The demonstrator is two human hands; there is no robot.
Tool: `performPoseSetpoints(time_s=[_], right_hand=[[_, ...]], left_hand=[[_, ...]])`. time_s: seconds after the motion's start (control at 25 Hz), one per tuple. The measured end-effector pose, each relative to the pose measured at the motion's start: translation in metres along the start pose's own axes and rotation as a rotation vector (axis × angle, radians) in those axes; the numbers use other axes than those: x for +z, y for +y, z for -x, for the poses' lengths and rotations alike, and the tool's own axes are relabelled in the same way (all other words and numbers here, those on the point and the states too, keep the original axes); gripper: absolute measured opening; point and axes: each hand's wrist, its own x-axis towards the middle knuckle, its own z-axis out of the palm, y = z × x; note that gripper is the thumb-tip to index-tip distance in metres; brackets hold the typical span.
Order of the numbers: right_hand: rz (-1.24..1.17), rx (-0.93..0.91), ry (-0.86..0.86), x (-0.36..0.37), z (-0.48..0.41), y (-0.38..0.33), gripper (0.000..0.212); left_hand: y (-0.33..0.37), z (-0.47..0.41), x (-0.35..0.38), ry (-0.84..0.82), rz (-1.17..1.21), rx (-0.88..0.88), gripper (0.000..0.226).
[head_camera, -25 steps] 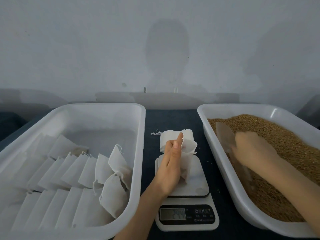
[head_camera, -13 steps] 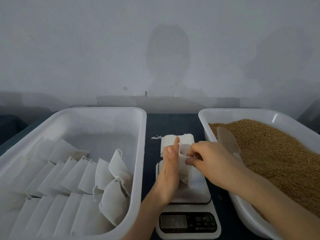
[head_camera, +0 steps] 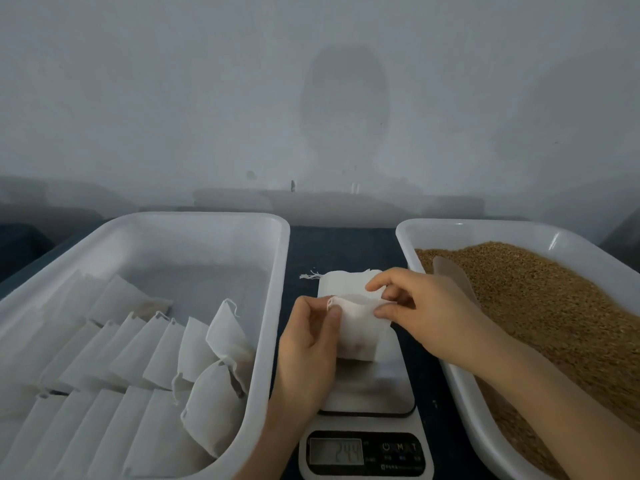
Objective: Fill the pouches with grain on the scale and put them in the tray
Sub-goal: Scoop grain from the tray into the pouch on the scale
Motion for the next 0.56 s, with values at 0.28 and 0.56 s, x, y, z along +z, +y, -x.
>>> performPoseSetpoints(time_s=[0.28,0.56], right_hand=[[-0.005,0.017,0.004,-0.0036,0.0034,0.0026,0.01],[0.029,-0.01,0.018,0.0008,0.0081,-0.0005,0.007]], left_hand=[[-0.0054,0.0008,-0.0071,0.015,-0.162,0.124,0.016],[-0.0022,0.005,-0.0102,-0.092,-0.075,-0.001,0.009]])
